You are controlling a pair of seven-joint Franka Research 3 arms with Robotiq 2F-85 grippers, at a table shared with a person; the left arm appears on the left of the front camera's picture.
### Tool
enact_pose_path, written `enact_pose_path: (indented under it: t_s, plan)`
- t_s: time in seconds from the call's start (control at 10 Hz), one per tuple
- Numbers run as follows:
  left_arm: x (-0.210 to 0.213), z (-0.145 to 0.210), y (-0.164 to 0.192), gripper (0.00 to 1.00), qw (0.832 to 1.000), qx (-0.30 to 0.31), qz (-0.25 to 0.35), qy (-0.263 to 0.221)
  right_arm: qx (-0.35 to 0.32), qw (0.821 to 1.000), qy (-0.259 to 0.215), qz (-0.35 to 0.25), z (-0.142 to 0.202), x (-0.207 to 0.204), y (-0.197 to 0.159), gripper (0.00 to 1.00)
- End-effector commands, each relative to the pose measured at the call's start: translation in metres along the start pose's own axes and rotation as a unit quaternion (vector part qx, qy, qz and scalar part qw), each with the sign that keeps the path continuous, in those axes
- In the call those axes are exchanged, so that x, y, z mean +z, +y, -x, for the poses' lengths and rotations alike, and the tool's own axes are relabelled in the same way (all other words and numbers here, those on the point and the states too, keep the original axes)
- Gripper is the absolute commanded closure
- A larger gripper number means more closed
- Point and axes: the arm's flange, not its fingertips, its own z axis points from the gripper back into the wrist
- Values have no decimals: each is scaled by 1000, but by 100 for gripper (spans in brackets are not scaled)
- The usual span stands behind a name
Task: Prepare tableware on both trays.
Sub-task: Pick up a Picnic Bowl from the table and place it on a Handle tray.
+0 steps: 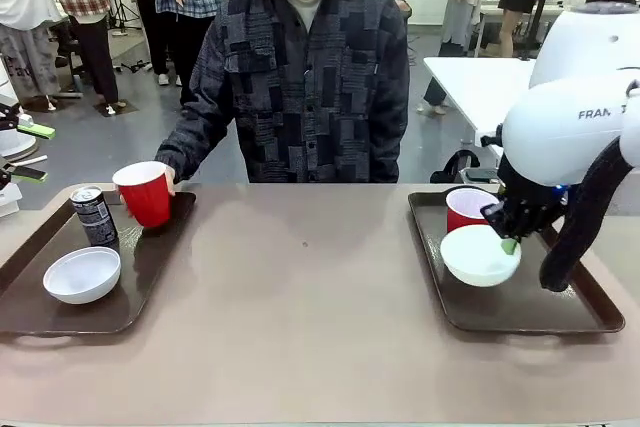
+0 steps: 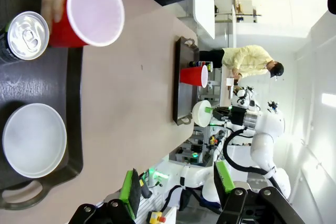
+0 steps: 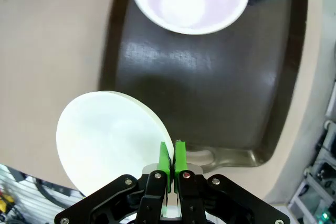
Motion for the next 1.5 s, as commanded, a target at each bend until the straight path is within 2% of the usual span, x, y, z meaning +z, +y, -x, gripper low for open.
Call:
enact_pose_path:
  t_s: [0.0, 0.1, 0.2, 0.5, 0.6, 0.9, 1.2, 1.3, 1.4]
  plan:
    - [2, -1, -3, 25, 1000, 2, 11, 0, 8, 1000, 10, 11, -17, -4, -9, 100]
    - [2, -1, -3, 25, 1000, 2, 11, 0, -16, 1000, -7, 12, -24, -6, -8, 100]
    - [2, -1, -3, 25, 1000, 2, 11, 0, 0, 1000, 11, 7, -5, -9, -8, 100]
    - [2, -1, -3, 25, 1000, 2, 11, 0, 0, 1000, 11, 7, -5, -9, -8, 100]
    - [2, -1, -3, 25, 1000, 2, 11, 0, -2, 1000, 10, 8, -10, -10, -10, 96]
    - [2, -1, -3, 25, 1000, 2, 11, 0, 14, 1000, 7, -20, -18, -56, -19, 96]
    - [2, -1, -3, 25, 1000, 2, 11, 0, 22, 999, 28, -16, -21, -80, -19, 96]
    - [2, -1, -3, 25, 1000, 2, 11, 0, 27, 999, 32, -10, -20, -84, -19, 90]
    - [2, -1, -3, 25, 1000, 2, 11, 0, 28, 999, 35, -11, -21, -85, -20, 36]
